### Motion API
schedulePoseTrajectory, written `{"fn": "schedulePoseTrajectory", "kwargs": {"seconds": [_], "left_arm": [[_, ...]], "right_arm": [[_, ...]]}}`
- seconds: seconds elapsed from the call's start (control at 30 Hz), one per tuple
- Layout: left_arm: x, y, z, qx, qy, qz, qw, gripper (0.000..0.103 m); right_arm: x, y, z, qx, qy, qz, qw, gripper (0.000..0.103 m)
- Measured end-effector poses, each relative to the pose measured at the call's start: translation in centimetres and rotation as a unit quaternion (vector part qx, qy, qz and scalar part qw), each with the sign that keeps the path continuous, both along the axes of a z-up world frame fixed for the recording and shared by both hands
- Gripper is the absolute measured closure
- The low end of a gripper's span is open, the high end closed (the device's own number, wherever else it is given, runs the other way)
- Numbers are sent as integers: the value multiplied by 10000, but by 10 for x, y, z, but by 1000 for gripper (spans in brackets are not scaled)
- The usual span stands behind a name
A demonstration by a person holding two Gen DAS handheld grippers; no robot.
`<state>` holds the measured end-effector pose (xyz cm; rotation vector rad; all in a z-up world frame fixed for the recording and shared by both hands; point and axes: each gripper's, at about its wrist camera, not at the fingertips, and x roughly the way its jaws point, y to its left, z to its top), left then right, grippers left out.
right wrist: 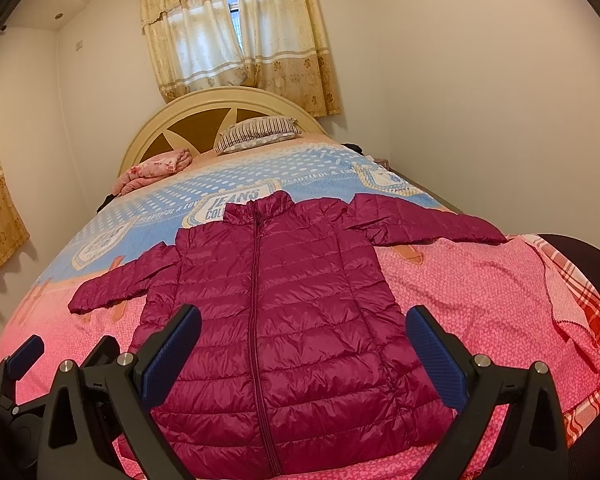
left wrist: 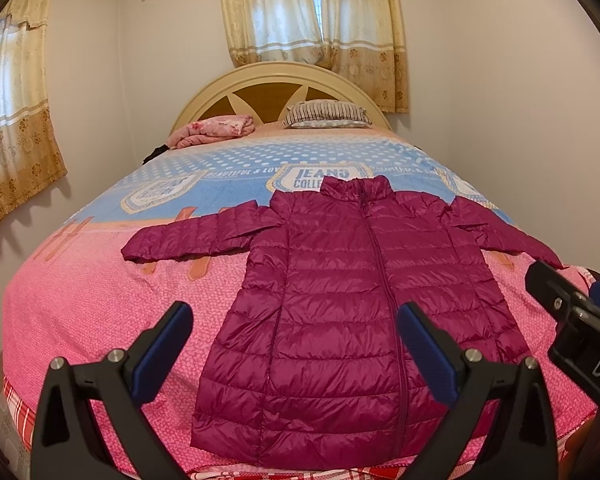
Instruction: Fold large clothes
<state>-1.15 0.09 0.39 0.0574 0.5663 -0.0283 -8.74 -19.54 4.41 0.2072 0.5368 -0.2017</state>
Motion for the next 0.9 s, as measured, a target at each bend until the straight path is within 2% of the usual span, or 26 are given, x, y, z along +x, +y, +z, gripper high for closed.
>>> {"fn": "schedulePoseTrajectory", "kwargs": {"seconds": [0.9], "left_arm": [[-1,-3,-4,5,40,-23,10000,0]], "right_arm": [[4,-3,-3,32,92,-21,10000,1]]}}
